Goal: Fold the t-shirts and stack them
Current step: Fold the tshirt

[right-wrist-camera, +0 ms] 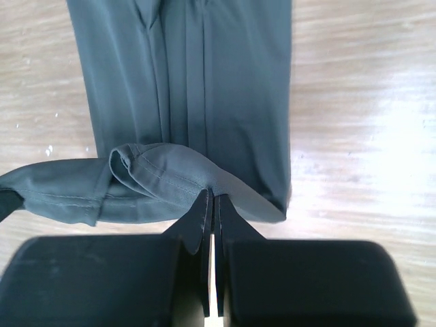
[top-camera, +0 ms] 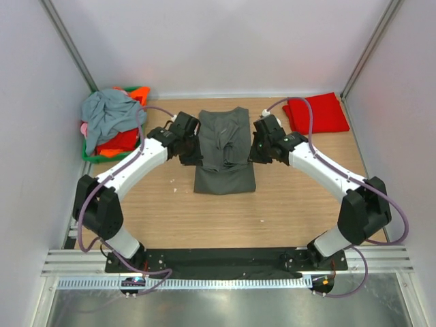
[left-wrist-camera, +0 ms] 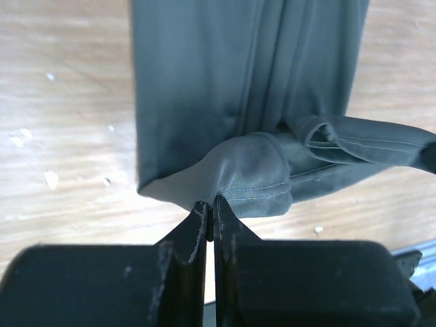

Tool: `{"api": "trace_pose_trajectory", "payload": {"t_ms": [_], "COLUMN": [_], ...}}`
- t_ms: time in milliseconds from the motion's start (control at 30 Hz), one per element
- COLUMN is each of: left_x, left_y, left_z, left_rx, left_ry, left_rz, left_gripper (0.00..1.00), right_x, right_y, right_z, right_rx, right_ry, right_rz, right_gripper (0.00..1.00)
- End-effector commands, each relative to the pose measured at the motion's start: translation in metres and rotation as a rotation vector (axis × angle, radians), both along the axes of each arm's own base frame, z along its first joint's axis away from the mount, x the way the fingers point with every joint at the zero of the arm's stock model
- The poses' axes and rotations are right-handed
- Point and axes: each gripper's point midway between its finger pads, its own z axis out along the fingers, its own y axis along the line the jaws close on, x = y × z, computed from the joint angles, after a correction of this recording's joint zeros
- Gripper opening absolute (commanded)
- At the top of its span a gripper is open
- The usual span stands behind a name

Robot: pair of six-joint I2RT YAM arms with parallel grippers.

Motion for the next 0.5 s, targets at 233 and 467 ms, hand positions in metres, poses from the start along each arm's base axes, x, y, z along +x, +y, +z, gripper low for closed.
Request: {"api": "trace_pose_trajectory", "payload": {"t_ms": [233, 467], "left_x": [0.041, 0.063], "left_y": [0.005, 0.002], "left_z": [-0.017, -0.033], "left_rx": [0.007, 0.013], "left_ry": [0.061, 0.093], "left_rz": [-0.038, -0.035], "left_gripper": [0.01, 0.01], "right_x": [0.044, 0.062], "right_y": [-0.002, -0.004], "right_z": [-0.006, -0.024], "right_rx": [0.000, -0.008], "right_ry": [-0.014, 0.024], "right_rz": [0.022, 0.030], "right_gripper": [0.01, 0.01]}}
